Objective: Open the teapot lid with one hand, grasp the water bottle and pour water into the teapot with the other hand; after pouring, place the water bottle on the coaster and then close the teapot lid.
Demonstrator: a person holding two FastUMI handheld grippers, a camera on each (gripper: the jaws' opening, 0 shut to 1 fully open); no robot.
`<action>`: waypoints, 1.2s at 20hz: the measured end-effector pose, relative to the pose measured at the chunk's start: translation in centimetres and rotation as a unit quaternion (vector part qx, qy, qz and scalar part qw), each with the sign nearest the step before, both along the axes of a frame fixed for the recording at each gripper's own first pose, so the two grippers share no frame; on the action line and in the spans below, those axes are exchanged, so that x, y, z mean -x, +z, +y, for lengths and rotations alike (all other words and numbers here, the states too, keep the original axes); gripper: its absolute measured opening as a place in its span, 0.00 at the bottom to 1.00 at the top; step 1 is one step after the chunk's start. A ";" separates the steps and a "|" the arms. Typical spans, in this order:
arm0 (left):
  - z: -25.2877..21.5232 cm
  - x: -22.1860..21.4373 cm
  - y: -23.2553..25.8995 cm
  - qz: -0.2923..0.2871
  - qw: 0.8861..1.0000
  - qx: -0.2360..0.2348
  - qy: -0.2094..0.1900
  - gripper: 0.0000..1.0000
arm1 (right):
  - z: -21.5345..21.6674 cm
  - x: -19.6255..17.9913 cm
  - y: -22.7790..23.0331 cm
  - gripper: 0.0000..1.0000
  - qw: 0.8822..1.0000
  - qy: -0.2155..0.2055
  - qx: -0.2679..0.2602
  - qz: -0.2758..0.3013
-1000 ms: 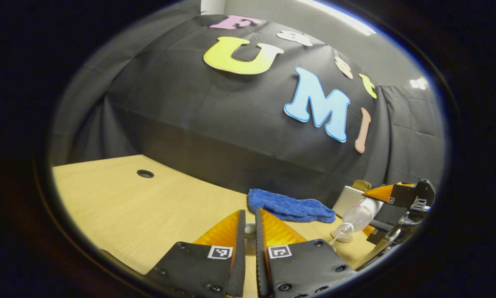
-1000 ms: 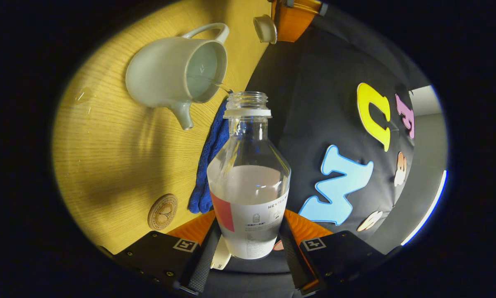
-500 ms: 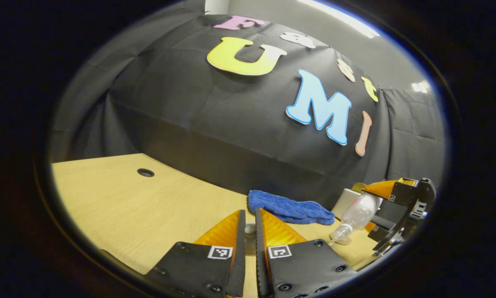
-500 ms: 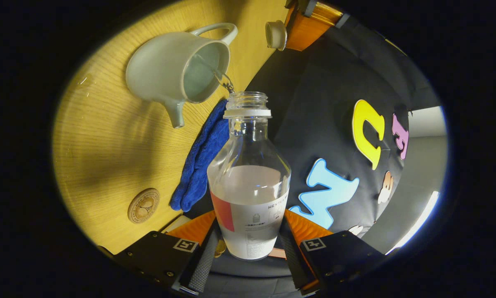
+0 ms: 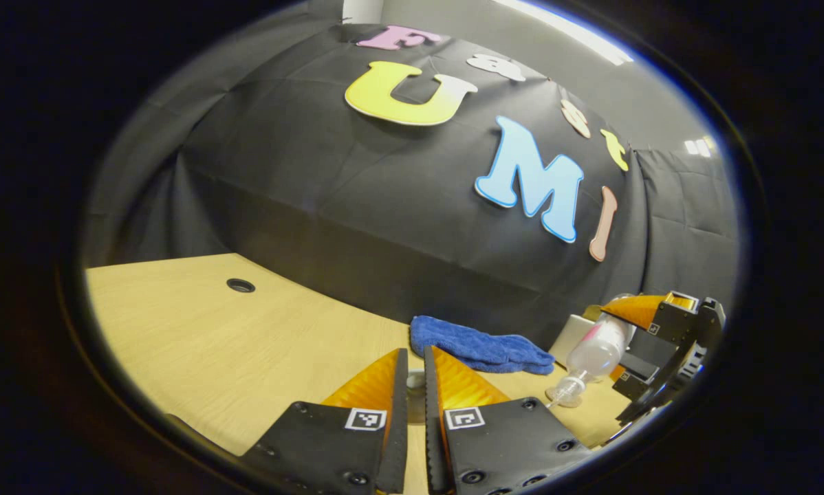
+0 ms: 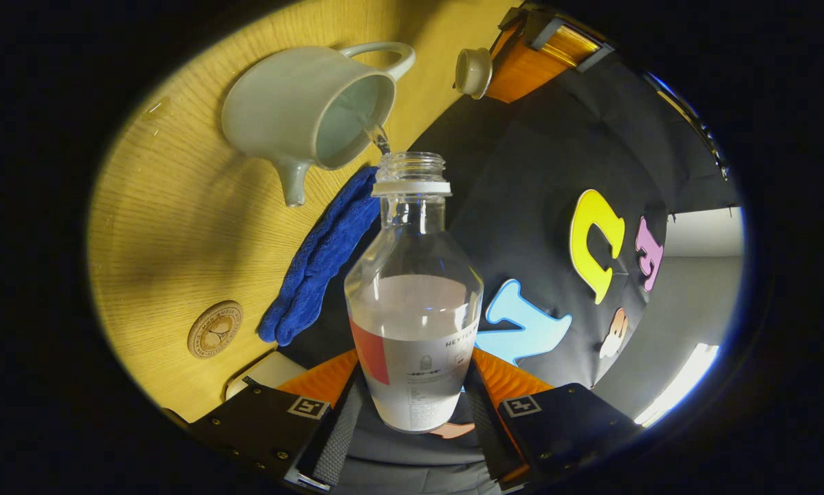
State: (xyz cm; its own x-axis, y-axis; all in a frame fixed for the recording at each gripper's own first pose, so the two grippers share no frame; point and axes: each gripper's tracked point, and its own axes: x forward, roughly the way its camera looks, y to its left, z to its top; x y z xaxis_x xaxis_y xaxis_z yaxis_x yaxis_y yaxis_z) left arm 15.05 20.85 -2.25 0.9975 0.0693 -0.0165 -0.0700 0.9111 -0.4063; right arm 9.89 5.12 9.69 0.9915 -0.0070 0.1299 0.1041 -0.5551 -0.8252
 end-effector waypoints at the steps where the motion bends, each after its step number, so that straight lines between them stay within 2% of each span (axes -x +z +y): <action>1: -0.1 0.0 -0.2 0.000 1.000 0.001 0.000 0.17 | 0.1 -0.1 0.1 0.76 1.000 0.002 0.004 0.000; 5: 0.0 0.0 0.0 0.000 1.000 0.002 0.000 0.17 | 0.7 -0.2 0.9 0.76 0.999 0.012 0.040 -0.007; 6: 0.0 0.0 0.0 0.000 1.000 0.003 0.000 0.21 | 0.7 -0.3 1.0 0.72 0.999 0.014 0.051 -0.009; 7: 0.0 -0.1 0.0 0.000 1.000 0.003 0.000 0.17 | 0.8 -0.4 1.1 0.76 0.998 0.016 0.060 -0.008; 11: 0.2 -0.2 -0.1 -0.002 1.000 0.007 0.000 0.21 | 1.5 -0.1 1.4 0.76 0.995 0.026 0.094 -0.010; 13: 0.2 -0.1 0.0 -0.002 1.000 0.010 0.000 0.17 | 1.9 0.0 1.6 0.76 0.995 0.030 0.099 -0.013; 15: 0.2 -0.2 0.0 -0.003 1.000 0.013 0.000 0.21 | 2.4 -0.1 2.1 0.76 0.993 0.035 0.109 -0.018; 16: 0.2 -0.1 0.0 -0.003 1.000 0.014 0.000 0.17 | 2.8 0.0 2.2 0.76 0.992 0.039 0.116 -0.020; 17: 0.3 0.0 0.0 -0.004 1.000 0.016 0.000 0.21 | 3.0 0.0 2.3 0.76 0.992 0.041 0.122 -0.021; 22: 0.4 0.0 0.0 -0.006 1.000 0.024 0.002 0.21 | 3.5 -0.1 2.3 0.76 0.989 0.044 0.142 -0.025; 23: 0.3 0.0 0.0 -0.006 1.000 0.025 0.001 0.17 | 3.4 -0.3 2.3 0.76 0.989 0.044 0.142 -0.024; 24: 0.4 0.1 0.1 -0.006 1.000 0.026 0.001 0.21 | 3.5 -0.3 2.1 0.76 0.989 0.043 0.142 -0.023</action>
